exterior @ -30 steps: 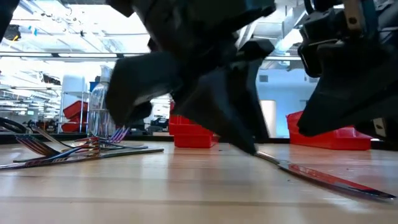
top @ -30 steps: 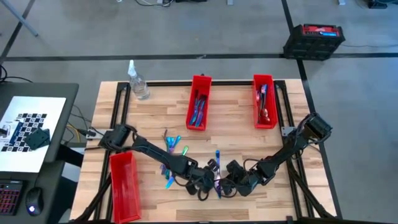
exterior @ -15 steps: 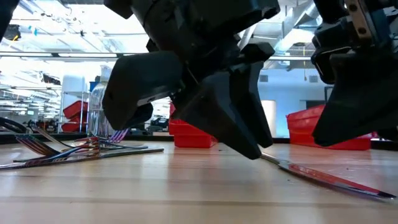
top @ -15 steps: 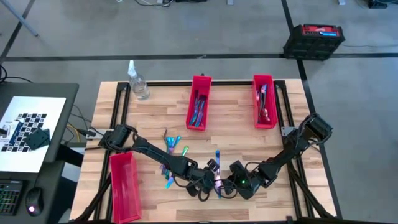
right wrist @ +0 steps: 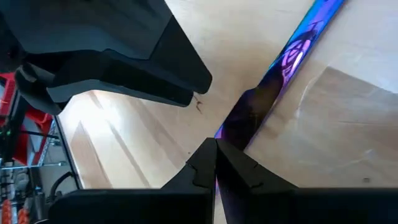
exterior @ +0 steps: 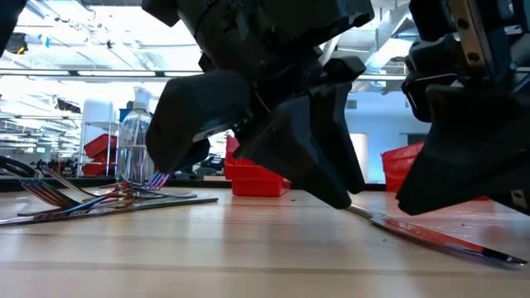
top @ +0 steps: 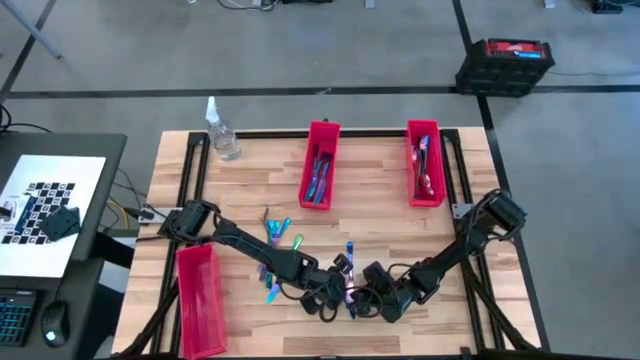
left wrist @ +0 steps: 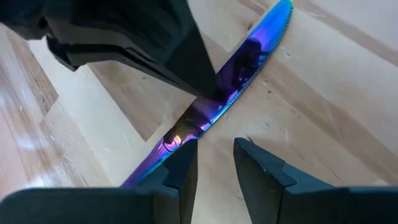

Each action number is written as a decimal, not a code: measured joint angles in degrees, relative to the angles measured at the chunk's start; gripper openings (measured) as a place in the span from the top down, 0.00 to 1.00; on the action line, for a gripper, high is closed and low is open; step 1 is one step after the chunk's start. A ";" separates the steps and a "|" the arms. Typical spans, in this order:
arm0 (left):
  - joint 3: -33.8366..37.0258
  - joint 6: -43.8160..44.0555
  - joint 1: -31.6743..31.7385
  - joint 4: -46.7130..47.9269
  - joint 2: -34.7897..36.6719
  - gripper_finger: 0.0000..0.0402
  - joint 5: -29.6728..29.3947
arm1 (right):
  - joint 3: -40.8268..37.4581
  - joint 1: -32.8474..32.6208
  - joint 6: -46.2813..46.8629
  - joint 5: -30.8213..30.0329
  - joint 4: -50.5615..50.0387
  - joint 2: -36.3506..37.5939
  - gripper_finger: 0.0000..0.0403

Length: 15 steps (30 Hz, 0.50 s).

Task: Sort silverware

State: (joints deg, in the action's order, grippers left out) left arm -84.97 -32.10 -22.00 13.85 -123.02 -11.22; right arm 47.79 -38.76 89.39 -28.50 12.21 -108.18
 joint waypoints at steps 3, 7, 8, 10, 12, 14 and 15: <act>0.00 -0.25 0.00 -0.10 0.00 0.77 0.00 | 0.00 0.21 0.37 0.07 -0.95 -0.02 1.00; 0.00 -1.57 0.00 -0.13 0.00 0.77 0.02 | -0.04 0.84 -0.31 0.47 -1.69 -0.04 1.00; 0.00 -1.69 0.00 -0.29 0.00 0.77 0.02 | -0.04 1.03 -0.69 0.63 -1.95 -0.04 1.00; 0.00 -1.70 0.01 -0.61 0.00 0.77 0.02 | -0.05 1.40 -1.32 0.68 -2.97 -0.04 1.00; 0.00 -1.70 0.00 -0.71 0.02 0.77 0.02 | -0.04 1.59 -1.45 0.62 -4.45 -0.04 1.00; 0.00 -1.70 0.00 -0.73 0.02 0.77 0.04 | -0.07 1.71 -1.55 0.38 -5.71 -0.04 1.00; 0.00 -1.70 0.00 -0.75 0.02 0.77 0.04 | -0.07 1.75 -1.45 0.38 -5.79 -0.04 1.00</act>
State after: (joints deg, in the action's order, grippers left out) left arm -84.97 -33.80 -22.00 13.10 -123.00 -11.18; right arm 47.72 -37.02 87.94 -28.12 6.42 -108.22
